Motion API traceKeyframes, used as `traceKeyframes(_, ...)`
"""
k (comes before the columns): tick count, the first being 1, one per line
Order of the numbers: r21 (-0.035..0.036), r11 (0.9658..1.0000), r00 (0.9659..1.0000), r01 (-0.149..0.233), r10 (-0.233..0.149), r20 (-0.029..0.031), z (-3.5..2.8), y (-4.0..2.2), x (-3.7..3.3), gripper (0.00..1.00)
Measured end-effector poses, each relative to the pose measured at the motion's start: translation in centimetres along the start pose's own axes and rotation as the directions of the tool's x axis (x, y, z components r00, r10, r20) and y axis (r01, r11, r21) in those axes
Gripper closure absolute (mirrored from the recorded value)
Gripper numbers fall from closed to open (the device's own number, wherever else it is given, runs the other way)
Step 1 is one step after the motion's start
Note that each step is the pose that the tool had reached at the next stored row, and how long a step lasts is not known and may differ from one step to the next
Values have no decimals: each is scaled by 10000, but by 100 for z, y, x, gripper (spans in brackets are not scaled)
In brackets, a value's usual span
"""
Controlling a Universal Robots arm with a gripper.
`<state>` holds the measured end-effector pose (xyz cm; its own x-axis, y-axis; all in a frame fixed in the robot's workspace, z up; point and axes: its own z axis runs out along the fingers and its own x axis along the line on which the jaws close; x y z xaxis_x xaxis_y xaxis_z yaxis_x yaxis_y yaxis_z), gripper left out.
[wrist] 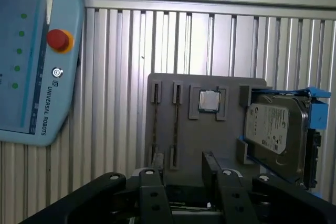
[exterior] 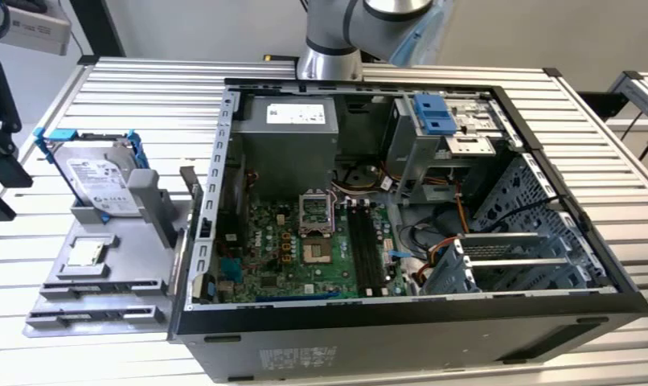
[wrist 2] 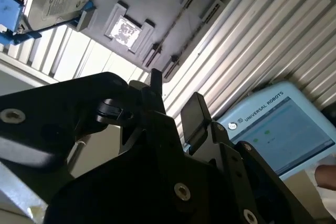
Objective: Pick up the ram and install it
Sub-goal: 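Pick up the ram and move it above insertion slot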
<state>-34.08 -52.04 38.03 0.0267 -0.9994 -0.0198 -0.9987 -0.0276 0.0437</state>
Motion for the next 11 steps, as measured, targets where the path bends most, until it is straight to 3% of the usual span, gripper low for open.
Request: traceKeyframes(11, -1, 10000, 10000, -2, 2, -65, 0, 0, 0, 0)
